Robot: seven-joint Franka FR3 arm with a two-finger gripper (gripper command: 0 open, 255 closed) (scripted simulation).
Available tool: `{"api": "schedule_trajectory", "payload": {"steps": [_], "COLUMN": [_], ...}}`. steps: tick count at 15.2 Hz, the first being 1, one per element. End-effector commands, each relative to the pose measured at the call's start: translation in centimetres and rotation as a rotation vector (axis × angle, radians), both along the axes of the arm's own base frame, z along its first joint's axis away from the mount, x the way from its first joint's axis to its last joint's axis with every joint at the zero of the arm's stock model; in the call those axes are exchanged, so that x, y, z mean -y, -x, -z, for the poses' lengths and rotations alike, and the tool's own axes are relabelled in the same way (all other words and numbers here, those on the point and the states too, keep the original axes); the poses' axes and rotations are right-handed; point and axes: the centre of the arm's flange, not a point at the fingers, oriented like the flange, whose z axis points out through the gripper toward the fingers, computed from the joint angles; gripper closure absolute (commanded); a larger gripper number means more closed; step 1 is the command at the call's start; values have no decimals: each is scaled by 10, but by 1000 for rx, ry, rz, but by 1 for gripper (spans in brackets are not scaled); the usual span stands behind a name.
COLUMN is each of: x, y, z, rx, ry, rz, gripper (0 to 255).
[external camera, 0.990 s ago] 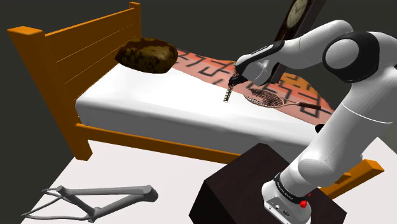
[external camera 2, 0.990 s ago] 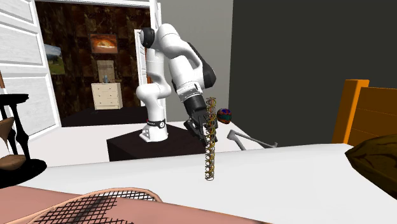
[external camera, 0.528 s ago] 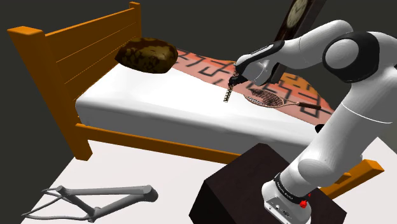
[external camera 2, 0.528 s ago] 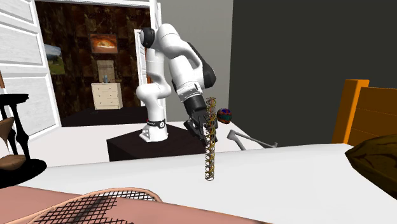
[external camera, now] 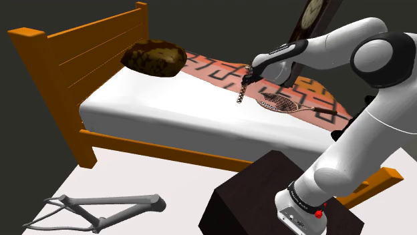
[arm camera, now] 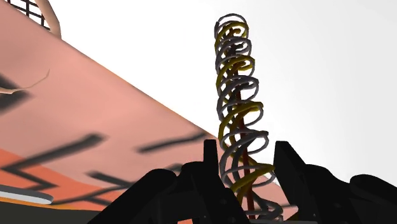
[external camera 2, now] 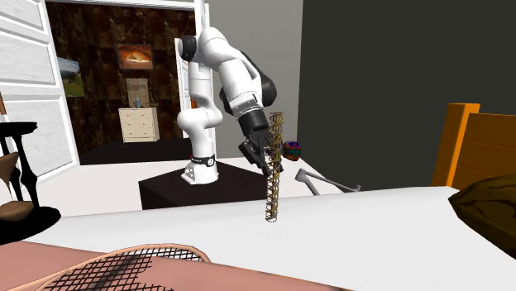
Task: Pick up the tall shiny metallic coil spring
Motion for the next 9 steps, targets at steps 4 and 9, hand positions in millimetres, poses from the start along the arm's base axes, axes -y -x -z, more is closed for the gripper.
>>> {"api": "schedule_trajectory", "payload": {"steps": [4,9], "x": [0,0], "y": [1,1], "z": [-25,-42], "rx": [0,0], "ry": [1,1], "rz": [0,0], "gripper": [255,255]}}
